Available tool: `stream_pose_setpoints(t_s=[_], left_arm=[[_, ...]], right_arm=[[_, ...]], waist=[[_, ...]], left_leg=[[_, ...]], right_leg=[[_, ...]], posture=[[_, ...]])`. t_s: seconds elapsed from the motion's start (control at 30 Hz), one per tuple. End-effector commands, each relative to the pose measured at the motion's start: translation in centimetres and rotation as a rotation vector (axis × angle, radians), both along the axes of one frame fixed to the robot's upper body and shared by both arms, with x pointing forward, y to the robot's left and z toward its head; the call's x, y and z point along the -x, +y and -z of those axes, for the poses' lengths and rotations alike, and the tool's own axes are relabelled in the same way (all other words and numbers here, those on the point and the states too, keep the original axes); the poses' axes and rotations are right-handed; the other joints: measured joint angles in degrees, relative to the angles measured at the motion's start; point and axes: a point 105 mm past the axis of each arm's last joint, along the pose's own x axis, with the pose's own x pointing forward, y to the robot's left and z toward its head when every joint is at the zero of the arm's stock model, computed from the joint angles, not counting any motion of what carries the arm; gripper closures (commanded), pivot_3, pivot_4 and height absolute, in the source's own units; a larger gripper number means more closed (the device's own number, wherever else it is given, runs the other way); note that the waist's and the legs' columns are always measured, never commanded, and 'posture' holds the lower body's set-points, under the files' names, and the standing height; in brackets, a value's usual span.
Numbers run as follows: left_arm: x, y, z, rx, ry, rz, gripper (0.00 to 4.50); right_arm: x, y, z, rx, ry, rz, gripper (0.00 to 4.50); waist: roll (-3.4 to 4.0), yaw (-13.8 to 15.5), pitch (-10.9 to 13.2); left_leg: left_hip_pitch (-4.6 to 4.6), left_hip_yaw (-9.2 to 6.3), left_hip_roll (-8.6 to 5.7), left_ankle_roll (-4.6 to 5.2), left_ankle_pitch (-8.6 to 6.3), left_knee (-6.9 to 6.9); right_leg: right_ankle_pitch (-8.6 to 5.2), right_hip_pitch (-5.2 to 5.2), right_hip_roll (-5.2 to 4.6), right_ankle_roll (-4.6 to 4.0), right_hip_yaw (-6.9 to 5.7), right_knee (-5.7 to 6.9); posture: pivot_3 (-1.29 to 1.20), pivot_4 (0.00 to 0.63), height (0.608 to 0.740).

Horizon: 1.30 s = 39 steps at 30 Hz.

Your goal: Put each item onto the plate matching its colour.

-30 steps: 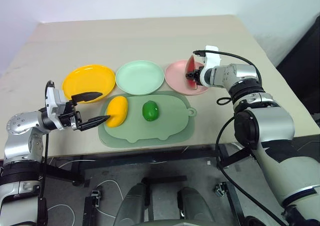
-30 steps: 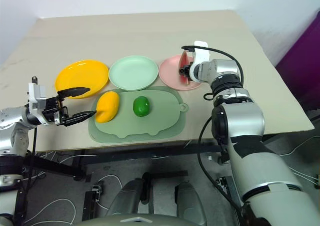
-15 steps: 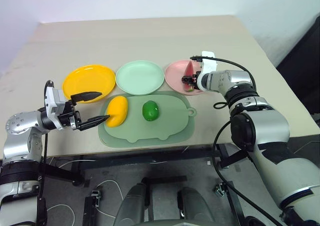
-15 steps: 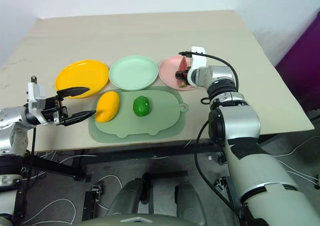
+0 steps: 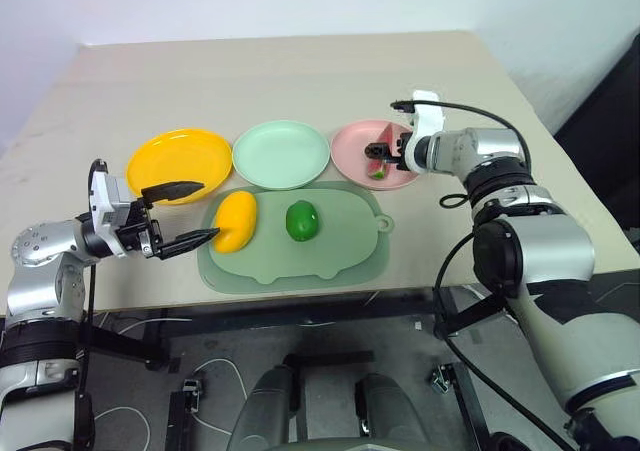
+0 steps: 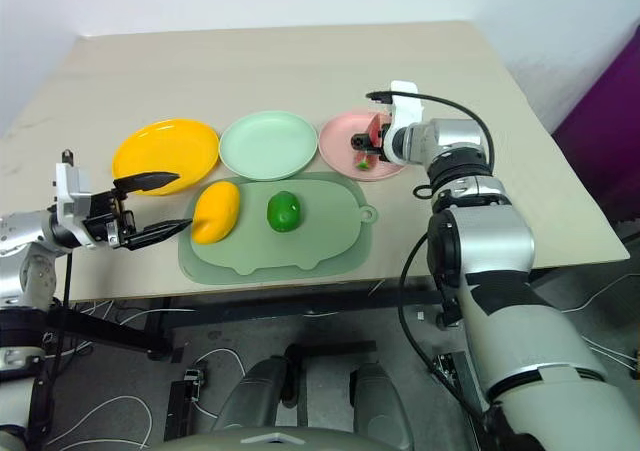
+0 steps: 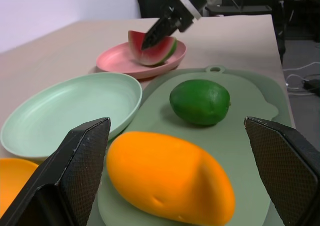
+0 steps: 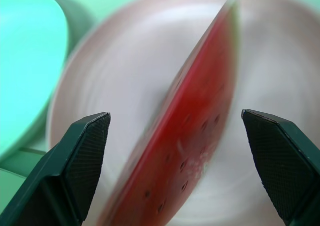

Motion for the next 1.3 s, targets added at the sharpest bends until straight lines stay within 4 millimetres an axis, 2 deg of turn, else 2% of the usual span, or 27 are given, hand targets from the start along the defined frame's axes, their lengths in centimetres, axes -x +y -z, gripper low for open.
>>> stream_pose_setpoints(t_s=[0.03, 0.27, 0.37, 0.47, 0.6, 0.87, 1.0, 1.3], left_arm=[[-0.1, 0.1, -1.0, -0.005, -0.038, -0.006, 0.0], [-0.3, 0.3, -1.6, 0.017, -0.044, -0.011, 0.0], [-0.3, 0.5, -1.7, 0.016, -0.042, -0.013, 0.0], [-0.3, 0.9, -2.2, 0.034, -0.038, -0.018, 0.0], [-0.2, 1.2, -2.5, 0.042, -0.038, -0.022, 0.0], [-0.1, 1.5, -2.4, 0.067, -0.021, -0.024, 0.0], [0.4, 1.6, -2.5, 0.087, -0.01, -0.01, 0.0], [1.5, 2.0, -1.9, 0.056, 0.041, 0.02, 0.0]], right_arm=[[0.0, 0.1, -4.7, -0.013, -0.103, -0.043, 0.03], [1.5, -0.5, -8.1, -0.002, -0.2, -0.19, 0.03], [3.5, -0.3, -9.3, -0.001, -0.283, -0.352, 0.03], [5.9, -0.9, -10.1, 0.054, -0.403, -0.514, 0.03], [8.2, -1.6, -9.3, 0.113, -0.426, -0.668, 0.03], [14.7, -0.7, -4.1, 0.189, -0.322, -1.092, 0.03], [15.2, -0.7, -3.0, 0.201, -0.303, -1.112, 0.03], [14.8, -1.4, -2.5, 0.231, -0.315, -1.085, 0.03]], waist=[[0.0, 0.0, 0.0], [0.01, 0.0, 0.0], [0.0, 0.1, 0.0], [-0.01, 0.2, 0.0], [0.0, 0.1, 0.0], [-0.01, 0.1, 0.0], [0.0, 0.0, 0.0], [-0.01, 0.2, 0.0]], left_leg=[[0.0, 0.0, 0.0, 0.0, 0.0, 0.0], [-0.02, 0.0, 0.0, 0.0, 0.0, 0.0], [-0.03, -0.02, 0.0, 0.0, -0.01, 0.01], [-0.03, -0.03, 0.0, 0.01, -0.01, 0.04], [-0.04, -0.04, -0.01, 0.02, -0.02, 0.13], [-0.03, -0.07, 0.1, 0.02, -0.03, 0.22], [-0.07, -0.06, 0.08, 0.06, -0.06, 0.34], [-0.05, -0.07, 0.12, 0.05, -0.07, 0.33]], right_leg=[[0.0, 0.0, 0.0, 0.0, 0.0, 0.0], [0.0, -0.05, -0.02, 0.0, 0.01, 0.0], [0.0, -0.04, -0.02, 0.0, 0.0, -0.04], [0.0, 0.03, -0.04, 0.01, -0.04, -0.12], [0.0, 0.09, -0.06, 0.02, -0.07, -0.1], [0.0, 0.14, -0.05, 0.01, -0.03, -0.12], [-0.01, 0.16, -0.1, -0.02, -0.01, -0.14], [-0.09, 0.17, -0.13, -0.27, -0.01, -0.21]], posture=[[0.0, 0.15, 0.737], [0.0, 0.15, 0.737], [0.0, 0.15, 0.737], [0.0, 0.15, 0.737], [0.0, 0.15, 0.737], [0.0, 0.15, 0.737], [0.0, 0.15, 0.737], [0.0, 0.15, 0.737]])
